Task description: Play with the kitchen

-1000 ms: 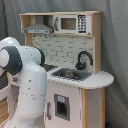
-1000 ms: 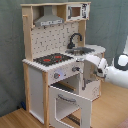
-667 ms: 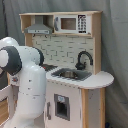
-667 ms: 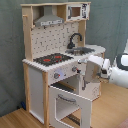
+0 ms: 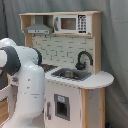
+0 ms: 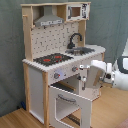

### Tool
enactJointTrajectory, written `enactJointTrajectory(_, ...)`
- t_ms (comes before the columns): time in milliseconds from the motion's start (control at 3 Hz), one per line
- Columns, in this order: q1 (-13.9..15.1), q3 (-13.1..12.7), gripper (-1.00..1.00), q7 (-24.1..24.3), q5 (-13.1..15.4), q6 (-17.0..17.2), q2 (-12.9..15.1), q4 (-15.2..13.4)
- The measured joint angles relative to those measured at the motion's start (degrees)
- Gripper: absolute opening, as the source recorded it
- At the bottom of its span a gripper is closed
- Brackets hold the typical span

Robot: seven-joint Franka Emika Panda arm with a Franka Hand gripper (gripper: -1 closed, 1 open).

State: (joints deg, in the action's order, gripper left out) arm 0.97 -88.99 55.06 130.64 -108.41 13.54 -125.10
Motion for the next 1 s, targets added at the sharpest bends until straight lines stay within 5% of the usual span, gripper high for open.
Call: enactJointTrajectory(1000,-13.37,11.22,1.00,1.57,4.95,-1.16,4.51,3.36)
